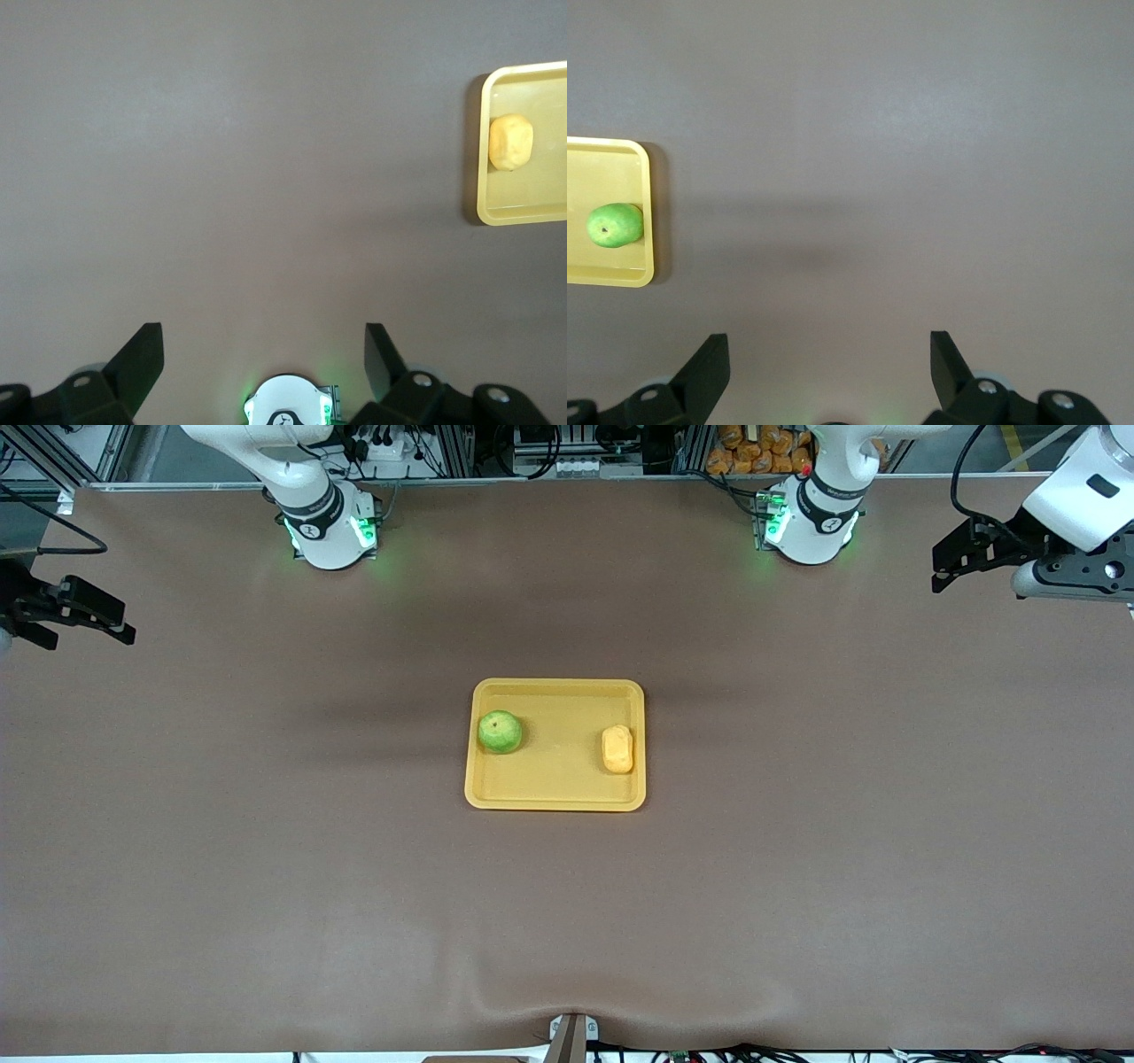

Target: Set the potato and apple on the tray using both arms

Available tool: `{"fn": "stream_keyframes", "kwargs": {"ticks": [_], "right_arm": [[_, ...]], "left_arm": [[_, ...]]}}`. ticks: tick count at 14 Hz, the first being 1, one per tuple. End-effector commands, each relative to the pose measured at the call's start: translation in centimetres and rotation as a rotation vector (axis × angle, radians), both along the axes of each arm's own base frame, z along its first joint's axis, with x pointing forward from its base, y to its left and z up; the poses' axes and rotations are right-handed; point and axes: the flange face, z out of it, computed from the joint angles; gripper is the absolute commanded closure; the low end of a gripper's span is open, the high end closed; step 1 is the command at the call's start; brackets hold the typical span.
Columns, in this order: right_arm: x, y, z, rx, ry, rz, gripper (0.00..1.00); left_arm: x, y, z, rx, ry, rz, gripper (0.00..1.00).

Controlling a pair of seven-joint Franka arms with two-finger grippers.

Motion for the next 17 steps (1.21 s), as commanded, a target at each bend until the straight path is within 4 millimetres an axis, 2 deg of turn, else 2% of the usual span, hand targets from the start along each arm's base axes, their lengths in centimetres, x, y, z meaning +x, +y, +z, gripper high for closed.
{"fn": "stream_keyframes", "kwargs": {"ticks": [1,7,17], "right_arm": [[0.0,0.1,0.7,0.013,0.001,-0.057,0.00],[0.0,0.0,1.3,0.009,-0.011,-0.097,0.00],[0.1,0.2,1.3,0.009,-0.013,-0.096,0.00]], "left_arm": [[0.9,0.3,0.9,-0.014,-0.010,0.004,0.00],[1.4,0.8,0.0,-0.012,0.010,0.083,0.00],[1.5,1.3,-0.3,-0.006,0.029,0.092,0.00]]}}
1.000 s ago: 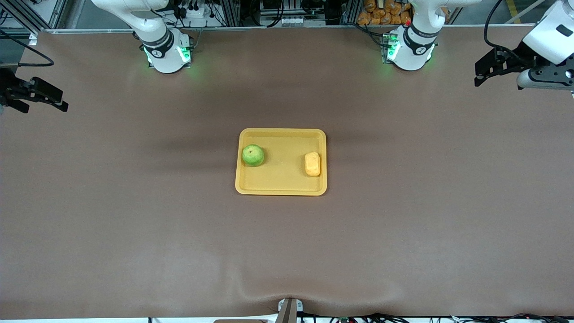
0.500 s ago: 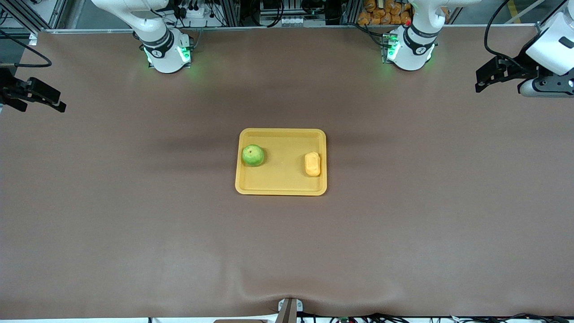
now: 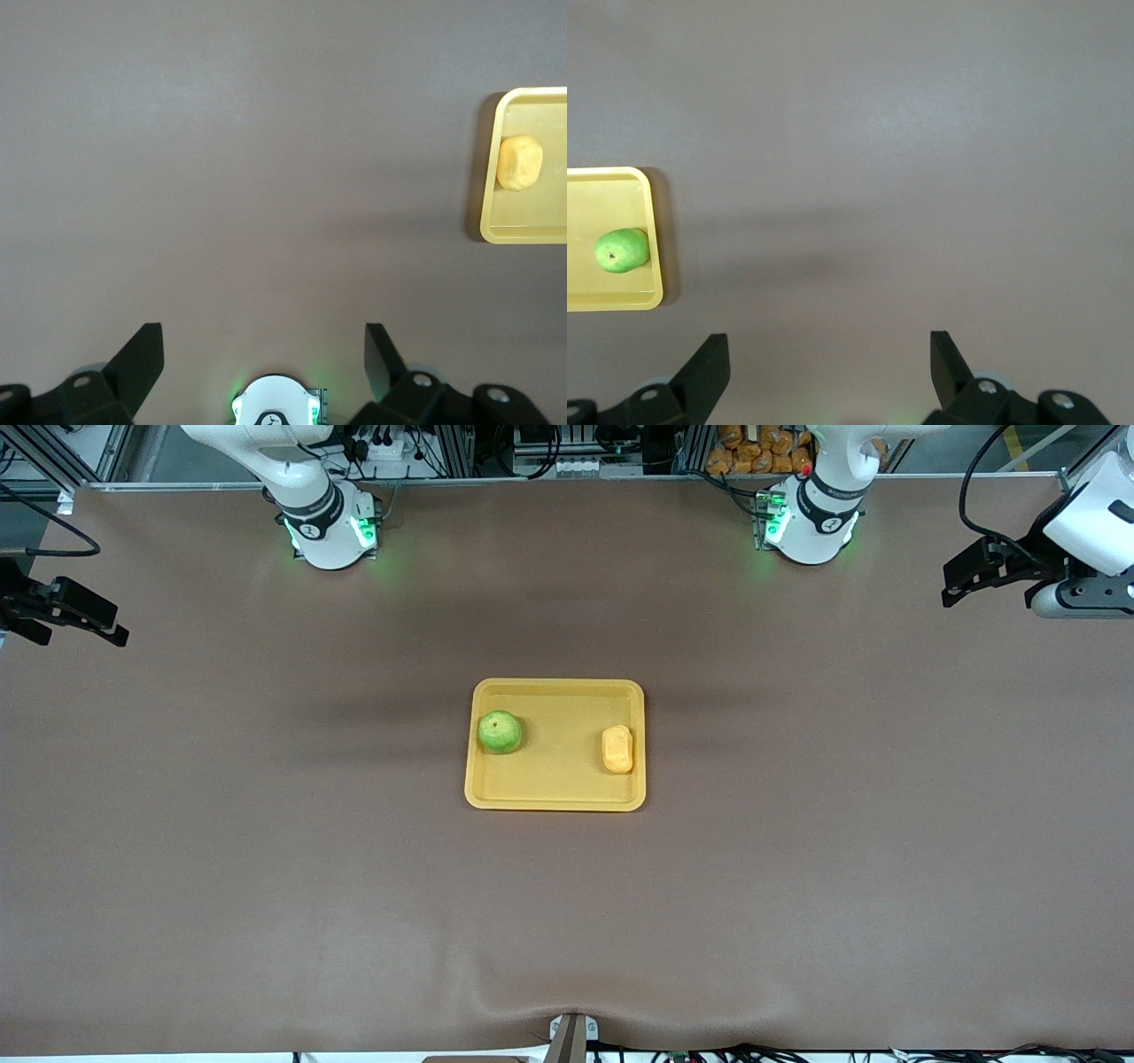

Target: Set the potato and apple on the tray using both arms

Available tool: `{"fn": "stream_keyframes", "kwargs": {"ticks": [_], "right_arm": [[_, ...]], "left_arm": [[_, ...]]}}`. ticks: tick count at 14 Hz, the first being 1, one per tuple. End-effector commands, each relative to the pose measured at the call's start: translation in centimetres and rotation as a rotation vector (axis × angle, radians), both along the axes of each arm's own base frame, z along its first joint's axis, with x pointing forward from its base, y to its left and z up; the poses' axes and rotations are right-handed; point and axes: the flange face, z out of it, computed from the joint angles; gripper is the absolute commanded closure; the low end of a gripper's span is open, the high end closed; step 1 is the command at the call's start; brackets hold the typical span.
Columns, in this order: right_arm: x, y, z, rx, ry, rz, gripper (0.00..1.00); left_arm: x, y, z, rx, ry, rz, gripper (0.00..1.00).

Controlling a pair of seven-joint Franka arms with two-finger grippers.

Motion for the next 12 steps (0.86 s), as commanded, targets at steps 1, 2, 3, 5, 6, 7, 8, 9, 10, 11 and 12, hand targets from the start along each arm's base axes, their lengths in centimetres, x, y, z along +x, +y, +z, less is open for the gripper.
{"fn": "stream_keyframes", "kwargs": {"ticks": [1,2,3,5,6,7,8,9,10,11,12], "right_arm": [[0.12,0.34,0.44,0.014,0.001,-0.013,0.00],[0.12,0.42,0.44,0.014,0.001,-0.011,0.00],[0.13,0.50,0.44,0.014,0.001,-0.010,0.00],[0.15,0.67,0.45,0.014,0.000,-0.007,0.00],[0.19,0.68,0.48,0.016,-0.003,-0.007,0.00],[0.23,0.60,0.47,0.016,-0.003,-0.008,0.00],[0.37,0.60,0.23,0.015,0.001,-0.008,0.00],[0.40,0.42,0.25,0.014,-0.002,-0.010,0.00],[0.46,0.34,0.25,0.014,-0.003,-0.011,0.00],[0.45,0.18,0.25,0.014,-0.003,-0.008,0.00],[0.72,0.16,-0.12,0.012,0.001,-0.007,0.00]], "left_arm": [[0.14,0.04,0.59,-0.007,0.006,0.014,0.00],[0.13,-0.06,0.59,-0.008,0.006,0.012,0.00],[0.13,-0.06,0.59,-0.008,0.006,0.011,0.00],[0.14,0.02,0.59,-0.008,0.006,0.014,0.00],[0.14,0.02,0.59,-0.008,0.006,0.014,0.00],[0.14,0.01,0.59,-0.010,0.006,0.015,0.00],[0.09,-0.01,0.66,-0.011,0.004,0.017,0.00],[0.08,-0.05,0.66,-0.014,0.005,0.016,0.00],[0.03,-0.08,0.74,-0.018,0.004,0.016,0.00],[0.03,-0.08,0.74,-0.017,0.003,0.021,0.00],[0.03,-0.08,0.74,-0.017,0.003,0.025,0.00]]}}
